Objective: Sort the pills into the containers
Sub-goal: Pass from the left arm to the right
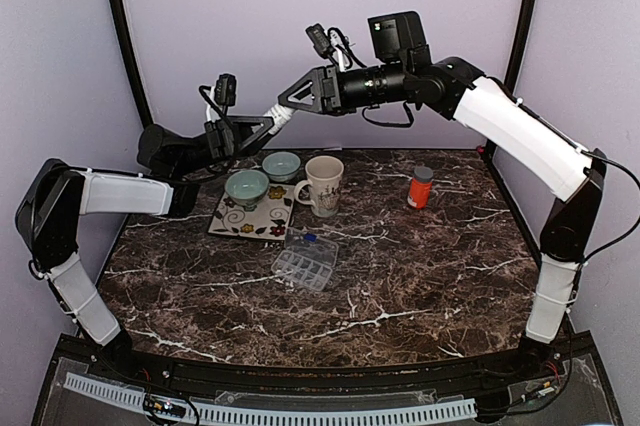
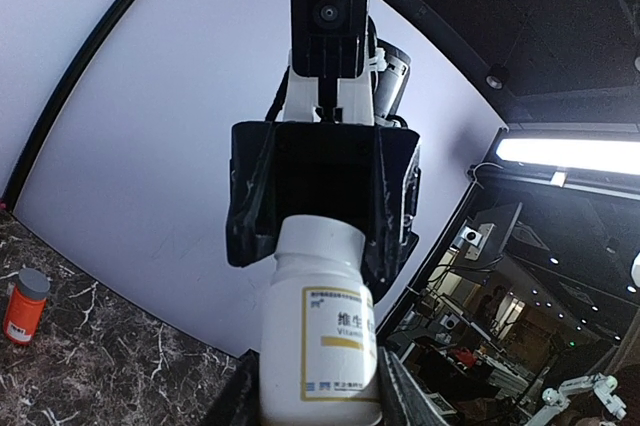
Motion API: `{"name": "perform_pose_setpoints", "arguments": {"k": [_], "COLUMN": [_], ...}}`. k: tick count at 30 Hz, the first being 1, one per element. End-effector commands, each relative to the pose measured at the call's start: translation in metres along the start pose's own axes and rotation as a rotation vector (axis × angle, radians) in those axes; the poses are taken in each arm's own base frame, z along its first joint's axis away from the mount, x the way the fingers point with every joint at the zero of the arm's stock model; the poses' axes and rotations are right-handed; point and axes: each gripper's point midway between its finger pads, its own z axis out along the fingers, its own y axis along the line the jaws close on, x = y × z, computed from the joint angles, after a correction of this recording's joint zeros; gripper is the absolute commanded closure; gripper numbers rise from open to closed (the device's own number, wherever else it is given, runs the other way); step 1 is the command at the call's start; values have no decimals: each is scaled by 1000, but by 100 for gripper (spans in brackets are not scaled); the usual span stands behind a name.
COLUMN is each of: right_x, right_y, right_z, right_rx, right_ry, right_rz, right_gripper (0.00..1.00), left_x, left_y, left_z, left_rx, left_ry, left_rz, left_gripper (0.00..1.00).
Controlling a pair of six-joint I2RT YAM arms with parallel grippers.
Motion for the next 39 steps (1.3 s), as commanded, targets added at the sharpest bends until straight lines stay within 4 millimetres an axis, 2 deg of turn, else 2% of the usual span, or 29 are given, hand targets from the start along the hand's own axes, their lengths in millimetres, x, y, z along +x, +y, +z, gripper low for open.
{"name": "perform_pose_setpoints", "arguments": {"k": [1, 20, 33, 39], "right_x": [-10, -14, -15, -15], "right_y": [2, 2, 2, 2], "right_z": [0, -3, -7, -9], "right_rx": [-9, -12, -37, -67], "right_ry": [-29, -39, -61, -74], "right_rz": [-24, -26, -18, -6], "right_gripper": [54, 63, 77, 79], "left_x": [-10, -7, -11, -15], "left_y": [-24, -21, -23, -26], "left_z": [6, 6, 7, 9], "left_rx": [52, 49, 59, 79], "left_ry": [5, 11, 2, -10], "left_rz": [74, 65, 64, 60], "left_gripper": [100, 100, 100, 100]}}
